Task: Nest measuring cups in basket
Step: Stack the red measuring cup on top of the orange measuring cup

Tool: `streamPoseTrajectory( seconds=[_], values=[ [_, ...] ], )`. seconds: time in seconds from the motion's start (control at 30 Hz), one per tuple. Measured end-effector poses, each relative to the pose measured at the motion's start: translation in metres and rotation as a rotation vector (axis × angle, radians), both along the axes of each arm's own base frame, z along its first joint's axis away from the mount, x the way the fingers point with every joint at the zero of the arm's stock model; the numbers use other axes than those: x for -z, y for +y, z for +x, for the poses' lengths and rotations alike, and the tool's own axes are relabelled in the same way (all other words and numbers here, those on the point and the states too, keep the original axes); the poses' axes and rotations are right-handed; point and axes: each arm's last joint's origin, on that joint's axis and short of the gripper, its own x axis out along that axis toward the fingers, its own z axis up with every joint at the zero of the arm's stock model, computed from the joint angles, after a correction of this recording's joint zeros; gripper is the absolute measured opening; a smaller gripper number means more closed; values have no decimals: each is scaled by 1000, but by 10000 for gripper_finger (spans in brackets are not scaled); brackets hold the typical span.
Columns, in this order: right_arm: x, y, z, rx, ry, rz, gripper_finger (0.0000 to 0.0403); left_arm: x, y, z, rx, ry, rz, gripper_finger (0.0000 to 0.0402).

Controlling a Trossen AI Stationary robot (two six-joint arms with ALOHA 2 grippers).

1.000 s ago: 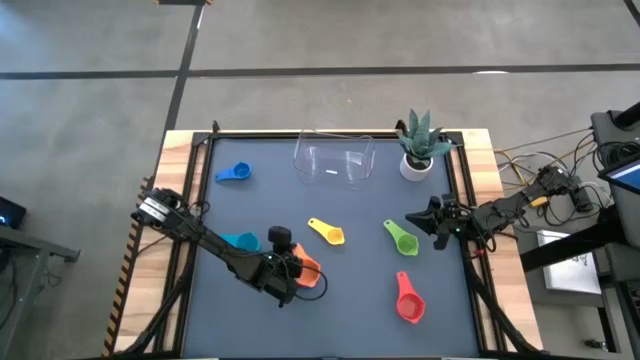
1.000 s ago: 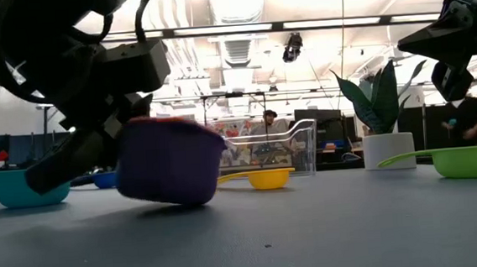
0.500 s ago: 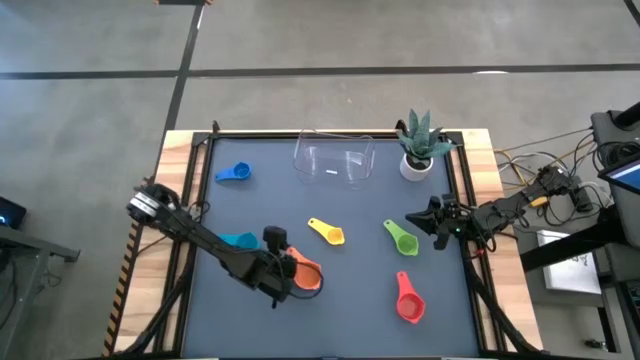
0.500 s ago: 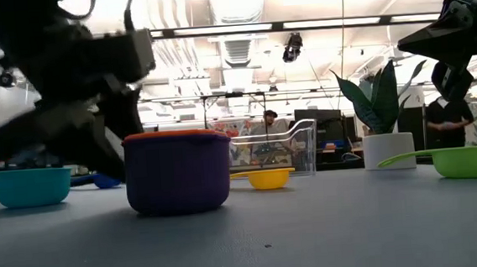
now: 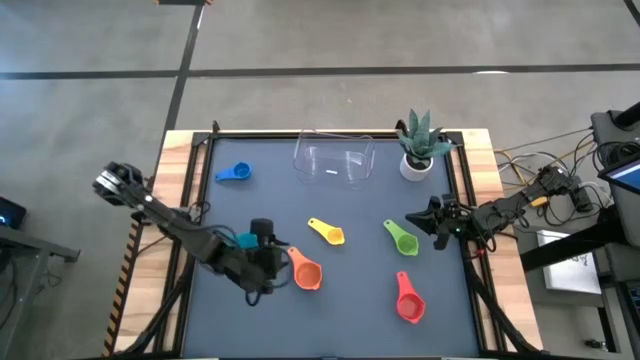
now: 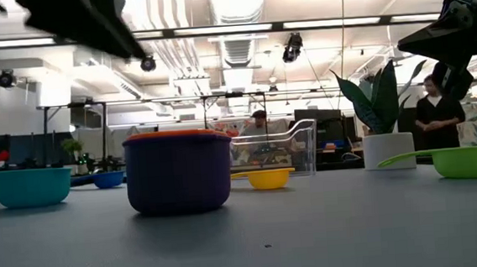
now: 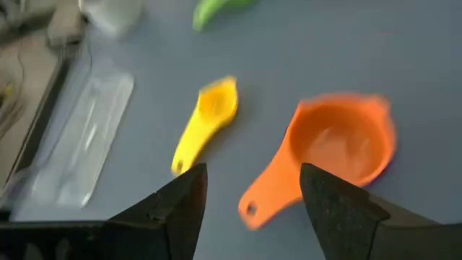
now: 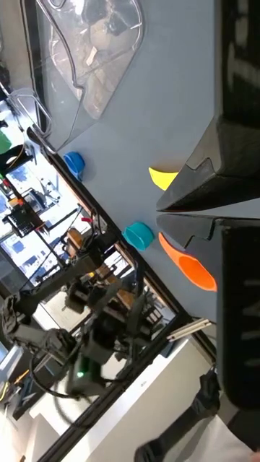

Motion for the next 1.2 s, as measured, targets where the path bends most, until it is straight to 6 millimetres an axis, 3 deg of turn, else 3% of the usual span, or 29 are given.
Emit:
streamPoseTrajectory(
  seconds=[0.33, 0.47, 0.77, 1.2],
  values=[
    [0, 0, 0, 0, -2, 15, 9, 0, 23, -44, 113, -477, -316, 178],
    [0, 0, 0, 0, -2, 15, 9, 0, 30, -55, 117, -587, -372, 170],
    [0, 0, 0, 0, -2, 15, 9, 1, 31, -55, 163, -642, -241, 162],
    [-1, 0, 0, 1, -9, 20, 9, -2, 29, -49, 151, -650, -216, 161]
  ],
)
